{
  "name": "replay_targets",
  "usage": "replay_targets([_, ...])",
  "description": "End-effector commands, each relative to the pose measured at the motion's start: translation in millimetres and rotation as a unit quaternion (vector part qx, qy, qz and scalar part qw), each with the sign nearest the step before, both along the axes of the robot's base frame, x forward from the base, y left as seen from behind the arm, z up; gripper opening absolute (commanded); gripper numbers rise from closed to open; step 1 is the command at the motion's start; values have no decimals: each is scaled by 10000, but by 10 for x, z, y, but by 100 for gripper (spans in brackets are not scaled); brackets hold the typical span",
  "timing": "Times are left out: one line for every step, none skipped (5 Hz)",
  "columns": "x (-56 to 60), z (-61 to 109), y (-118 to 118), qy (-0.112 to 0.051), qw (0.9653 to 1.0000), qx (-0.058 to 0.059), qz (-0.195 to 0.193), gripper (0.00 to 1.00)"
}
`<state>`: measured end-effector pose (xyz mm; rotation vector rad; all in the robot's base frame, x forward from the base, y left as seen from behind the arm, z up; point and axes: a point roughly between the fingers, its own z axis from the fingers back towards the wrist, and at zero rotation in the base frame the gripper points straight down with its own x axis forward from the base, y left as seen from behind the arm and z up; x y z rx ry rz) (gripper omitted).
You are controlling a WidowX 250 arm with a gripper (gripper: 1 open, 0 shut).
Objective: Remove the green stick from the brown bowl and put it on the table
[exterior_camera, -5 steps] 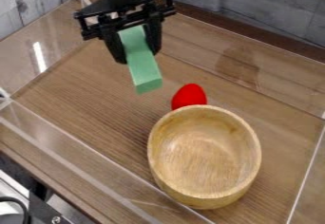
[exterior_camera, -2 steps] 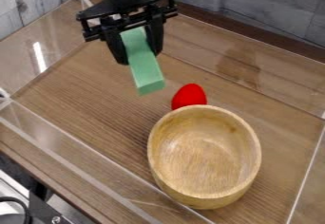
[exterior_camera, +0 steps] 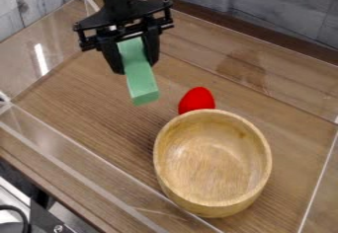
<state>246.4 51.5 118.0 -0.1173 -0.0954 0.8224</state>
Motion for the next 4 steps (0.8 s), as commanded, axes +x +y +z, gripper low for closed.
replay_targets([13, -12, 133, -150, 9991, 178, 365, 0])
replay_targets([0, -93, 239, -147, 9966, 280, 762, 0])
replay_targets([-35, -230, 509, -155, 9925, 355, 1160, 0])
replay_targets([-39, -390, 702, -122, 9886, 418, 1438, 0])
